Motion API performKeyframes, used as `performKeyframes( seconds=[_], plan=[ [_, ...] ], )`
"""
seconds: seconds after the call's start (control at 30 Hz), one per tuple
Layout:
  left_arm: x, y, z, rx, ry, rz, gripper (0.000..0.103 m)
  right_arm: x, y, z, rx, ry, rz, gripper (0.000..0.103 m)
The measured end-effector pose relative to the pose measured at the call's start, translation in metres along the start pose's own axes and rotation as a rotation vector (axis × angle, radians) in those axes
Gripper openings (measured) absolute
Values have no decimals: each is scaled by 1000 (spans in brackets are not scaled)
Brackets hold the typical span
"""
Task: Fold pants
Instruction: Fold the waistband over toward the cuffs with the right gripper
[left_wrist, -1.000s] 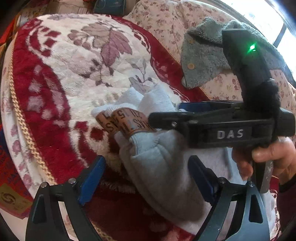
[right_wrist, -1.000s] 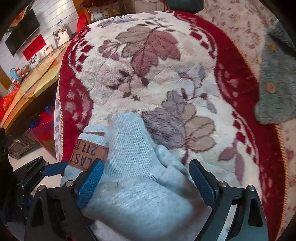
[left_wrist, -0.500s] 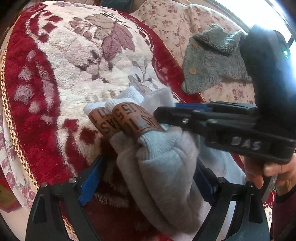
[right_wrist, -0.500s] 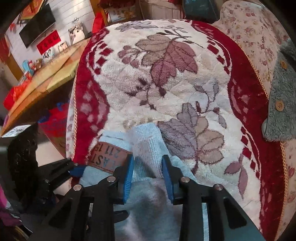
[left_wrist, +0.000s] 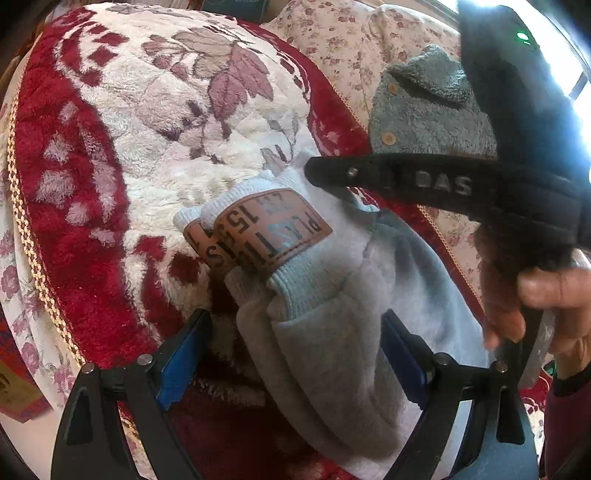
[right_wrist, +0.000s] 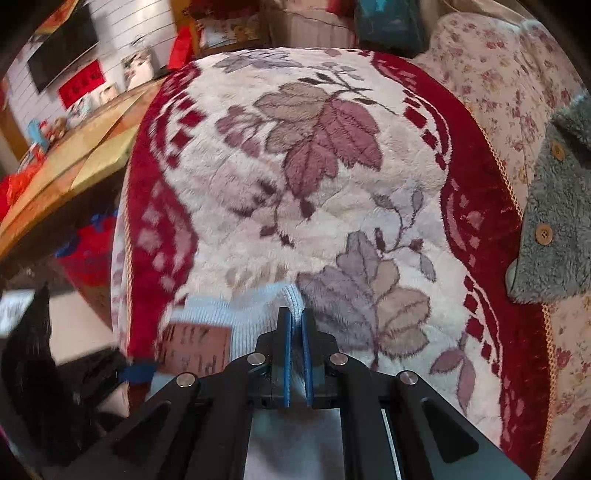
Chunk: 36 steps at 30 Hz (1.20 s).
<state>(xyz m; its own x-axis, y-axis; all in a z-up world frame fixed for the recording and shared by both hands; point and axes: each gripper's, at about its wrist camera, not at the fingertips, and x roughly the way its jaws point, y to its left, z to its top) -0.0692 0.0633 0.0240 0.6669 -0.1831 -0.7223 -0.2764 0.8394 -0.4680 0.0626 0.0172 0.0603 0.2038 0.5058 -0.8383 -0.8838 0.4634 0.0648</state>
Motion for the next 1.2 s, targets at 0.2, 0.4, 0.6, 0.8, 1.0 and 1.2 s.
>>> performKeyframes(
  seconds=[0.2,0.4,0.6,0.8,1.0,1.2],
  plan=[
    [4,-3,-1,16,2,13,93,-10,-15,-10,33,18,103,17],
    [4,-4,-2,13,-4,17,94,-29,-32,-18,15,-5,179,96],
    [6,-7,-4,12,-21,28,98,5,-23,-19,-69,109,168,94],
    [12,-11,-4,23,-49,39,100,32,-24,-15,-47,127,218,45],
    [10,-9,1,18,-68,-76,39,17,-16,-14,-120,95,162,15],
    [-27,-39,3,130,-147,-88,31,-42,-10,-11,-162,4,129,12]
  ],
)
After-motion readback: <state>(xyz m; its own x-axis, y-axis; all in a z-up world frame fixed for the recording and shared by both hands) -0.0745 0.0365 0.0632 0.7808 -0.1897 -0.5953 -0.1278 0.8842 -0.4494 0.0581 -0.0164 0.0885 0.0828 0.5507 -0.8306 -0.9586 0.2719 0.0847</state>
